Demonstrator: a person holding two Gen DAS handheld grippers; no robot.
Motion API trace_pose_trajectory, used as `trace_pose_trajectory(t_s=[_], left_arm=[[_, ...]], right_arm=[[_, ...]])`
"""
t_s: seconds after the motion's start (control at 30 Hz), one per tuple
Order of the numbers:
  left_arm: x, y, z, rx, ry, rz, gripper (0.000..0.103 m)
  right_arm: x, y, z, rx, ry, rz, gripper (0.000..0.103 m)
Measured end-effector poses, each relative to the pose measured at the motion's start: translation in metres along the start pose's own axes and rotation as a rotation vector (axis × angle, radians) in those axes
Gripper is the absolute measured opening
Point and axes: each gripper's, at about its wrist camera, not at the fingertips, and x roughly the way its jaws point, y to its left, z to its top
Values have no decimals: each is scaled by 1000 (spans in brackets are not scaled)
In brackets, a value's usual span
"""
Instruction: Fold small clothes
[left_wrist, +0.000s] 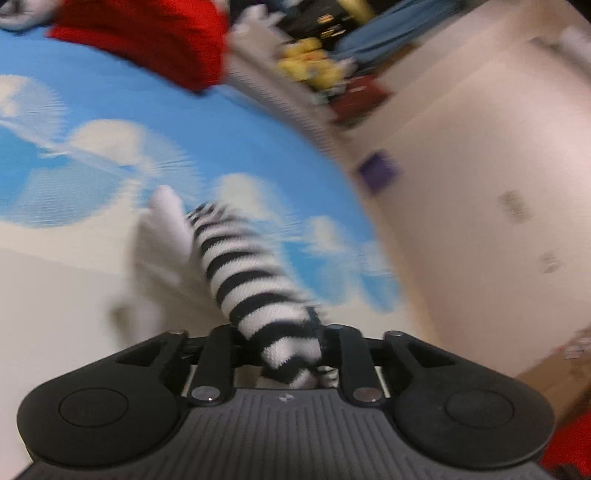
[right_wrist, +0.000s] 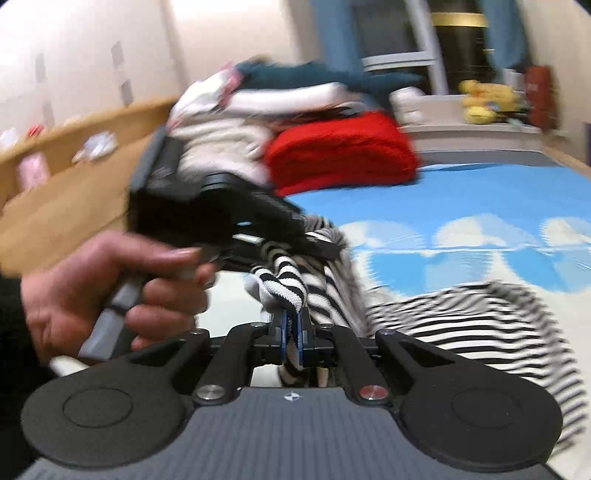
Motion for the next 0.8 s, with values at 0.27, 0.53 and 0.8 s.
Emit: trace_pose_trajectory(t_s=[0.27,0.53,0.8], left_arm=[[13,-44,-9,125,-16,-73,53],[68,-30,-46,251,264,177,54],[88,21,-52,43,289,316,75]], right_arm=[[-62,-155,-14,421,-67,-401,3],[-75,-262,-60,725,144,-657,23],[1,-284,-15,526,267,-244,81]])
